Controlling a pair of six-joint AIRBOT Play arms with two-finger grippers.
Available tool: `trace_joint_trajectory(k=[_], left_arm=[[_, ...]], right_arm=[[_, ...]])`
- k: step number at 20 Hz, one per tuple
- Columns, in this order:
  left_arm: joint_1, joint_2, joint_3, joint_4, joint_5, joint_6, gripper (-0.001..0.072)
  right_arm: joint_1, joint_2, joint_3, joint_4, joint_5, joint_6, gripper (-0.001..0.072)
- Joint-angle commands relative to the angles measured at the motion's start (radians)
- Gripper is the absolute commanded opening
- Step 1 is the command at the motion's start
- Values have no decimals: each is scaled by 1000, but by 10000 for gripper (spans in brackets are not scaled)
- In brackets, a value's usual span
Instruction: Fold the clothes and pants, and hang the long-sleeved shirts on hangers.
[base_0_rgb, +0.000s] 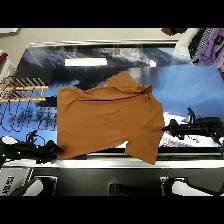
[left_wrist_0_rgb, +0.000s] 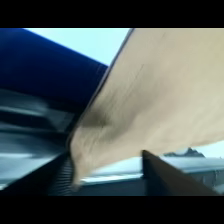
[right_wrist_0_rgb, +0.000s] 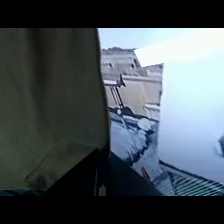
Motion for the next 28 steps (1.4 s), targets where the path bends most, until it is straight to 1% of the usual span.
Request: trace_joint_trajectory(k=[1, 6, 7, 8, 9, 10, 11, 13, 14, 16, 17, 19, 20, 22, 24, 26, 28], left_arm=[[-24, -1, 0, -14, 5, -10, 362], [-59, -1, 0, -5, -37, -9, 362], [-59, -1, 0, 0, -40, -8, 333], [-59, 0, 0, 2, -41, -7, 182], [-59, 0, 0, 2, -41, -5, 99], [-59, 0, 0, 2, -41, -5, 34], [-59, 0, 0, -5, -48, 12, 13], [-59, 0, 1, -21, -56, 37, 12], [-59, 0, 2, -35, -55, 45, 12], [-60, 0, 23, -75, -35, 66, 10], [-60, 0, 47, -85, -16, 66, 10], [-66, 0, 134, -95, 26, 64, 9], [-82, 0, 197, -95, 48, 65, 9], [-125, 0, 345, -93, 99, 62, 9], [-161, 0, 525, -58, 155, 9, 9], [-182, 0, 729, -1, 190, -37, 9], [-187, 2, 945, 53, 192, -64, 9]], right_arm=[[0, 12, 1, 2, 13, 0, 30], [0, 28, 1, 2, 15, 12, 30], [0, 29, 1, 2, 16, 12, 30], [0, 29, 1, 2, 16, 13, 30], [0, 29, 1, 2, 14, 19, 30], [0, 29, 1, 2, 12, 19, 30], [0, 29, 1, 2, 7, 19, 30], [0, 29, 1, 5, -15, 13, 29], [0, 29, 1, 21, -36, -8, 29], [0, 32, 1, 118, -90, -87, 28], [11, 45, 2, 165, -92, -113, 28], [92, 92, 32, 196, -27, -113, 27], [157, 110, 70, 193, 24, -94, 27], [284, 129, 188, 172, 148, -15, 27], [382, 132, 365, 103, 247, 64, 27], [439, 132, 586, 4, 299, 158, 27], [447, 133, 824, -36, 289, 225, 27]])
